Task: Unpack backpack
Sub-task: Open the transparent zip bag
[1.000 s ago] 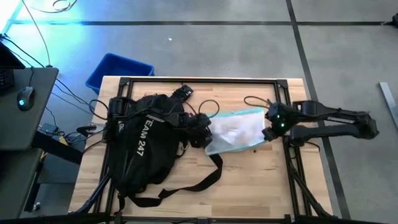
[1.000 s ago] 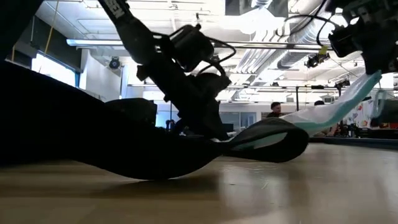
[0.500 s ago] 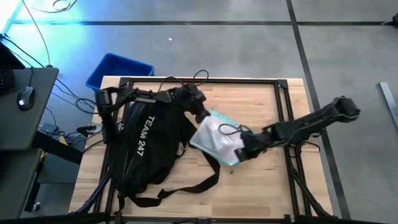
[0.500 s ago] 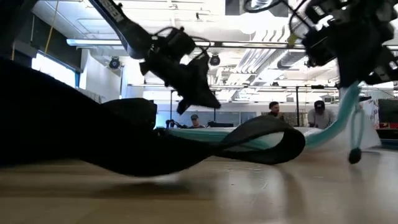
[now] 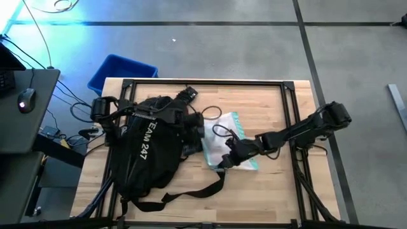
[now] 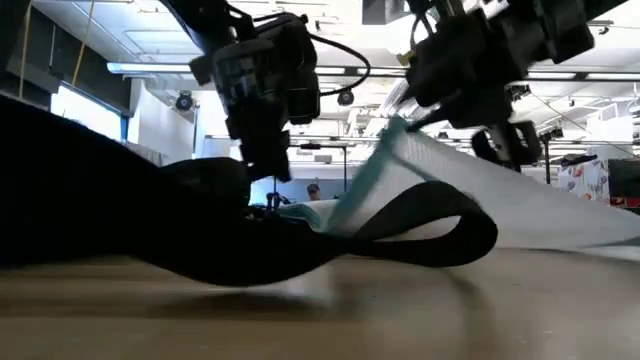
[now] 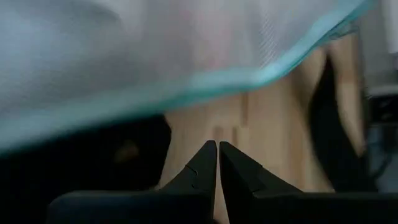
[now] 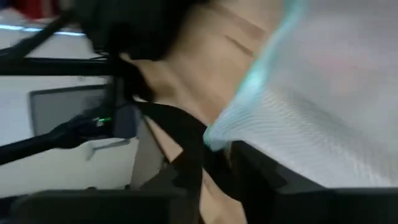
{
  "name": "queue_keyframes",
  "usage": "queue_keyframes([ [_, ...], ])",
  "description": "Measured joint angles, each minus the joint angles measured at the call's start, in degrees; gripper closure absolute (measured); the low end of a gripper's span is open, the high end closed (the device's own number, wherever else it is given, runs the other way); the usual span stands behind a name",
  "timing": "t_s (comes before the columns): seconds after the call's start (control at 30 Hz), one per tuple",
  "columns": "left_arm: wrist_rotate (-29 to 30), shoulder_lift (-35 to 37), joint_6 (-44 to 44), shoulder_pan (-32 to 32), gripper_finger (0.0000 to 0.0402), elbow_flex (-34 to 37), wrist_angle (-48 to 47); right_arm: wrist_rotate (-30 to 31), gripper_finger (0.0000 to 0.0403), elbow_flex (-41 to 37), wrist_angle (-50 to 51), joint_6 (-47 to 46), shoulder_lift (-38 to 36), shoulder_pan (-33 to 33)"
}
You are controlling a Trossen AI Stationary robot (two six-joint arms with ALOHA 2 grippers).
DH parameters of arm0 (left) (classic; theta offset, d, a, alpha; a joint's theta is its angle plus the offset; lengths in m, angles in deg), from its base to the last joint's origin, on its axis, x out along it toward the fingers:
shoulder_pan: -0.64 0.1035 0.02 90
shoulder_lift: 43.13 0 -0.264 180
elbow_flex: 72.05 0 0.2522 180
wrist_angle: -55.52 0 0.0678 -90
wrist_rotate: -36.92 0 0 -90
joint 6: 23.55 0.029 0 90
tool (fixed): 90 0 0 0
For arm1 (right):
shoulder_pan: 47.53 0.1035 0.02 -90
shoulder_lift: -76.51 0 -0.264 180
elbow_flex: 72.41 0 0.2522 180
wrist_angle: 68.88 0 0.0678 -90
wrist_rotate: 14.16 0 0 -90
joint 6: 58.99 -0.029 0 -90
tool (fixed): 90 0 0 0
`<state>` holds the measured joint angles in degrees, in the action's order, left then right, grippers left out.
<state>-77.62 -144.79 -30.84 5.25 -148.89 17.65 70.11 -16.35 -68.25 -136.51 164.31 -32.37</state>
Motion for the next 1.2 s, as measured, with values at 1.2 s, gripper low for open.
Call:
queue_keyframes([
  [1.2, 12.15, -10.78, -14.66, 1.52, 0.0402, 3.25, 29.67, 3.31, 0.0208, 0.0, 37.63, -6.14, -1.72, -0.2],
])
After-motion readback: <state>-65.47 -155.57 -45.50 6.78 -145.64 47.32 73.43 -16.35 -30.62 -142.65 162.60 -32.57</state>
